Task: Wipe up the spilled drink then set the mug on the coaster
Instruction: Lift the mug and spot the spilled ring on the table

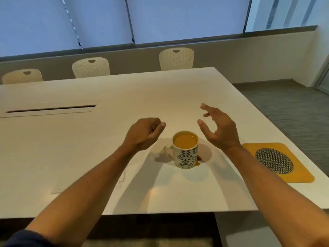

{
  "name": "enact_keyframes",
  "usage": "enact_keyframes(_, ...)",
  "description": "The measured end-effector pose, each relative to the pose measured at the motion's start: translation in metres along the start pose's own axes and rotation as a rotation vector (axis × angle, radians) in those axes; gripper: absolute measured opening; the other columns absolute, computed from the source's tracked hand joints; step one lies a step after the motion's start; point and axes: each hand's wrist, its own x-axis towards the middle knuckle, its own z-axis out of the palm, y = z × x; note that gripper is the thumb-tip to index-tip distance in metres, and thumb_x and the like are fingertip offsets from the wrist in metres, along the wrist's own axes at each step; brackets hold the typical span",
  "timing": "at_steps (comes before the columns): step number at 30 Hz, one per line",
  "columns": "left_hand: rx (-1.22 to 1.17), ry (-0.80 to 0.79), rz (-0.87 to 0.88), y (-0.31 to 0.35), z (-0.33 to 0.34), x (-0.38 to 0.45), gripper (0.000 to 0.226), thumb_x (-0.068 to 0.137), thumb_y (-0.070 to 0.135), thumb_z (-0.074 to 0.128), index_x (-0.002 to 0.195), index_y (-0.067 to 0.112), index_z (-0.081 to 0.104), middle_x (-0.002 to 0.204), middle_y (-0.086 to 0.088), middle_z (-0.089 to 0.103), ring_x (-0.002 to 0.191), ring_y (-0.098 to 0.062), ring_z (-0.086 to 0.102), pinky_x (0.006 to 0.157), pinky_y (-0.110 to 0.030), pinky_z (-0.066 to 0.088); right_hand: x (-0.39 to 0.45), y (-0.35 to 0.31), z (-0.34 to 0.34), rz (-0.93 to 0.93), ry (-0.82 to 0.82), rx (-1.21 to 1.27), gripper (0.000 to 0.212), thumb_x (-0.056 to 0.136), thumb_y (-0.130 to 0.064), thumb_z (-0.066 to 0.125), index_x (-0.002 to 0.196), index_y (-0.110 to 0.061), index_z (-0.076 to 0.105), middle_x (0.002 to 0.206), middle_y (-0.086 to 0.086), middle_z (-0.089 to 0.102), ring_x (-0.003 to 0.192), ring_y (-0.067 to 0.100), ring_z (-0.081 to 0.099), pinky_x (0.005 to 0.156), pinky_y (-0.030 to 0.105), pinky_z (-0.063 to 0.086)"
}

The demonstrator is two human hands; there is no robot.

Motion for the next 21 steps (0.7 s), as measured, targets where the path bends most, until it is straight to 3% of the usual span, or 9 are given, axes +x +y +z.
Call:
enact_keyframes(4, -0.337, -0.127, -0.171, 0.000, 0.015, -0.016, 0.059, 0.098, 0.064, 0.037, 0.078, 0.023, 0.073, 0.070, 0.005, 0.072, 0.065, -0.012, 0.069, 0.070, -0.042, 0.059, -0.017, -0.006, -0.001, 0.194, -0.118, 0.297, 0.058, 0.095, -0.044, 0.059, 0.147, -0.017, 0.053, 0.126, -0.005, 0.070, 0.104, 0.009, 0.067, 0.082, 0.033, 0.060)
enact_keyframes(8, -0.612, -0.138, -0.228, 0.000, 0.023, -0.024, 0.059, 0.096, 0.062, 0.047, 0.071, 0.017, 0.075, 0.071, -0.002, 0.075, 0.064, -0.020, 0.070, 0.065, -0.020, 0.049, -0.029, -0.009, -0.007, 0.318, -0.307, 0.542, 0.064, 0.090, -0.054, 0.059, 0.146, -0.024, 0.051, 0.129, -0.010, 0.068, 0.112, 0.014, 0.065, 0.091, 0.028, 0.054)
enact_keyframes(9, -0.636, -0.153, -0.226, 0.000, 0.025, -0.026, 0.059, 0.094, 0.064, 0.049, 0.070, 0.017, 0.075, 0.071, -0.004, 0.075, 0.065, -0.023, 0.070, 0.068, -0.020, 0.047, -0.032, -0.010, -0.007, 0.332, -0.364, 0.559, 0.069, 0.086, -0.058, 0.063, 0.146, -0.025, 0.050, 0.129, -0.011, 0.067, 0.113, 0.013, 0.064, 0.091, 0.028, 0.053)
enact_keyframes(12, -0.659, -0.193, -0.231, 0.001, 0.027, -0.028, 0.055, 0.084, 0.065, 0.060, 0.069, 0.014, 0.075, 0.067, -0.009, 0.072, 0.069, -0.032, 0.067, 0.071, -0.033, 0.047, -0.037, -0.015, -0.005, 0.399, -0.470, 0.576, 0.089, 0.070, -0.069, 0.075, 0.147, -0.033, 0.047, 0.128, -0.014, 0.065, 0.115, 0.008, 0.062, 0.091, 0.027, 0.052)
enact_keyframes(15, -0.689, -0.252, -0.237, -0.001, 0.029, -0.029, 0.049, 0.079, 0.062, 0.068, 0.071, 0.014, 0.076, 0.069, -0.008, 0.074, 0.068, -0.031, 0.068, 0.070, -0.037, 0.050, -0.041, -0.016, 0.001, 0.444, -0.512, 0.577, 0.095, 0.062, -0.066, 0.083, 0.145, -0.039, 0.045, 0.124, -0.016, 0.065, 0.112, 0.004, 0.061, 0.090, 0.027, 0.049)
enact_keyframes(18, -0.719, -0.297, -0.253, -0.003, 0.030, -0.029, 0.042, 0.078, 0.055, 0.075, 0.077, 0.013, 0.079, 0.075, -0.012, 0.076, 0.073, -0.037, 0.070, 0.075, -0.050, 0.057, -0.042, -0.018, 0.006, 0.502, -0.526, 0.585, 0.100, 0.055, -0.068, 0.088, 0.142, -0.046, 0.045, 0.118, -0.025, 0.065, 0.108, -0.003, 0.059, 0.089, 0.029, 0.051)
enact_keyframes(21, -0.777, -0.316, -0.256, -0.006, 0.031, -0.028, 0.035, 0.081, 0.046, 0.079, 0.083, 0.011, 0.081, 0.080, -0.011, 0.077, 0.070, -0.031, 0.070, 0.072, -0.043, 0.057, -0.043, -0.020, 0.012, 0.517, -0.534, 0.599, 0.092, 0.052, -0.064, 0.092, 0.132, -0.047, 0.050, 0.117, -0.026, 0.064, 0.106, -0.002, 0.060, 0.085, 0.033, 0.057)
